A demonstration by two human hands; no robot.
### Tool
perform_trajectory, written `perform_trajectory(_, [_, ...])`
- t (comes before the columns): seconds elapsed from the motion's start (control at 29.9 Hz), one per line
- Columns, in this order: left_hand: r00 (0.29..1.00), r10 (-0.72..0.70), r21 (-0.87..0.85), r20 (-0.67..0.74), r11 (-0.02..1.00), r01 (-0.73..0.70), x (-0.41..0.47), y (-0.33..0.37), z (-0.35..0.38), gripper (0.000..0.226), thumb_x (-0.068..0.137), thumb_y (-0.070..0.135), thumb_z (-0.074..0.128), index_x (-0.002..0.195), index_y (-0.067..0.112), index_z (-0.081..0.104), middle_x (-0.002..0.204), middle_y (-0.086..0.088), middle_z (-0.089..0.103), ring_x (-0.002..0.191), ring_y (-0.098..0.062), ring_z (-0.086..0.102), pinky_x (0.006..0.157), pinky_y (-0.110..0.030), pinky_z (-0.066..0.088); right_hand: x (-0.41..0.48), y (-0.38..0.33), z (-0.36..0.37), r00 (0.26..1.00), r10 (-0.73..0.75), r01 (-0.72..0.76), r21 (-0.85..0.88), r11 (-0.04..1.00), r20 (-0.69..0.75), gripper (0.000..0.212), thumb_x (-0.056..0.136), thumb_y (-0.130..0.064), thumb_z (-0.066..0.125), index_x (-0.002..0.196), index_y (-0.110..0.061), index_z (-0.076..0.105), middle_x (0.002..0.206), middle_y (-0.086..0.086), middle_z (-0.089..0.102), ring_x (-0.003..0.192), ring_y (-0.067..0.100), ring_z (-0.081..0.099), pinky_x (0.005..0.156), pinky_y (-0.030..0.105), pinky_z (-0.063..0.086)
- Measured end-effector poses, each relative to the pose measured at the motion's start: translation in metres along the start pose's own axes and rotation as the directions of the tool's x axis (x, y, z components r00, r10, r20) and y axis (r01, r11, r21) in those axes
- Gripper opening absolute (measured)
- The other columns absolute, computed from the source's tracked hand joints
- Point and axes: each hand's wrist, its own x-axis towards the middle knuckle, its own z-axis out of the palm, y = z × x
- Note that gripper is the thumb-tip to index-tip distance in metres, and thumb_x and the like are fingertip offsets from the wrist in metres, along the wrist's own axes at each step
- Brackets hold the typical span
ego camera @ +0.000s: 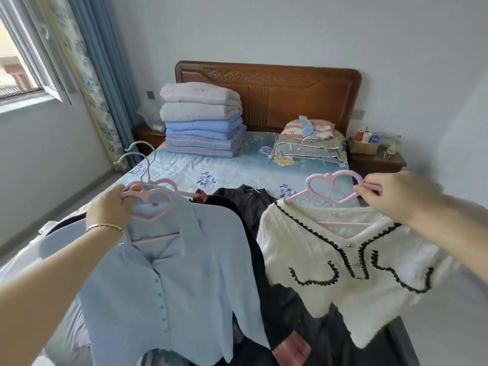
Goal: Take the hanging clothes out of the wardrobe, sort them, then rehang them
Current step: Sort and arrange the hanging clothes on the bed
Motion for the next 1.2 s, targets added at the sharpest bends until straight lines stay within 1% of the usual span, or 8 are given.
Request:
perform_trajectory(0.17, [1.0,-0.012,0.039,0.027,0.999,0.01,0.004,0.018,0.001,0.03,0.095,0.027,0.053,0.086,-0.001,0.061,0.09,-0.031,0.062,0.076,-0.038,0.049,0.065,-0.034,0.032,0.015,-0.013,-0.03,0.993,-0.099,0.106,-0.146,0.984,0.058,0.034,0.091,-0.046,0.048,0.067,-0.024,0.057,0.055,-0.012,0.044,0.065,0.019,0.048,0.051,0.023,0.027])
perform_trajectory(0.33, [0.994,0.085,-0.041,0.075,0.996,-0.082,-0.002,0.04,0.006,0.025,0.093,0.022,0.056,0.087,-0.001,0.065,0.086,-0.027,0.065,0.081,-0.042,0.056,0.068,-0.038,0.038,0.02,-0.021,-0.036,0.989,-0.149,0.147,-0.12,0.982,-0.01,0.028,0.09,-0.047,0.05,0.067,-0.031,0.052,0.063,-0.004,0.052,0.08,0.026,0.061,0.061,0.026,0.034])
perform_trajectory(0.54, [0.992,0.102,-0.152,0.069,0.984,-0.091,-0.009,0.069,0.005,0.054,0.075,0.047,0.039,0.085,0.001,0.065,0.081,-0.021,0.065,0.078,-0.039,0.056,0.07,-0.04,0.044,0.021,-0.013,-0.027,0.99,-0.14,0.14,0.029,0.99,0.008,0.02,0.088,-0.044,0.055,0.075,-0.031,0.064,0.055,-0.008,0.049,0.066,0.021,0.048,0.062,0.028,0.039])
perform_trajectory(0.74, [0.996,0.076,-0.086,0.041,0.994,-0.073,-0.004,0.078,0.007,0.042,0.089,0.037,0.05,0.084,-0.002,0.062,0.086,-0.026,0.062,0.078,-0.038,0.052,0.069,-0.04,0.041,0.027,-0.003,-0.05,0.991,-0.131,0.129,-0.044,0.991,-0.026,0.036,0.088,-0.045,0.052,0.058,-0.027,0.049,0.058,-0.004,0.049,0.068,0.025,0.047,0.062,0.028,0.038])
perform_trajectory(0.9, [0.999,0.052,0.027,0.001,0.998,-0.052,0.0,0.08,0.017,0.033,0.094,0.027,0.053,0.088,-0.004,0.062,0.093,-0.029,0.063,0.086,-0.045,0.055,0.069,-0.04,0.04,0.027,-0.016,-0.061,0.973,-0.147,0.186,-0.238,0.953,0.176,0.038,0.09,-0.046,0.048,0.058,-0.024,0.044,0.07,-0.004,0.05,0.082,0.026,0.056,0.07,0.029,0.042])
perform_trajectory(1.0, [0.999,0.02,0.122,-0.039,0.992,-0.015,0.005,0.082,0.02,0.027,0.094,0.023,0.052,0.088,-0.003,0.061,0.094,-0.03,0.064,0.089,-0.045,0.057,0.074,-0.04,0.04,0.026,-0.025,-0.068,0.932,-0.158,0.262,-0.304,0.916,0.326,0.029,0.087,-0.046,0.05,0.066,-0.026,0.053,0.07,-0.006,0.05,0.079,0.02,0.053,0.071,0.028,0.044])
perform_trajectory(1.1, [0.997,0.009,0.159,-0.076,0.987,0.003,0.01,0.081,0.017,0.024,0.093,0.019,0.053,0.087,-0.002,0.06,0.092,-0.03,0.064,0.089,-0.044,0.058,0.078,-0.04,0.039,0.03,-0.025,-0.084,0.871,-0.184,0.273,-0.138,0.952,0.457,0.033,0.085,-0.047,0.056,0.062,-0.023,0.061,0.059,-0.006,0.053,0.063,0.013,0.053,0.062,0.028,0.04])
perform_trajectory(1.2, [0.993,0.075,0.125,-0.091,0.99,-0.064,0.01,0.078,0.014,0.025,0.093,0.019,0.052,0.084,-0.003,0.06,0.089,-0.03,0.064,0.084,-0.046,0.057,0.074,-0.04,0.039,0.035,-0.017,-0.095,0.897,-0.213,0.214,0.041,0.976,0.388,0.035,0.084,-0.044,0.058,0.058,-0.02,0.063,0.054,-0.004,0.048,0.052,0.009,0.044,0.053,0.026,0.032])
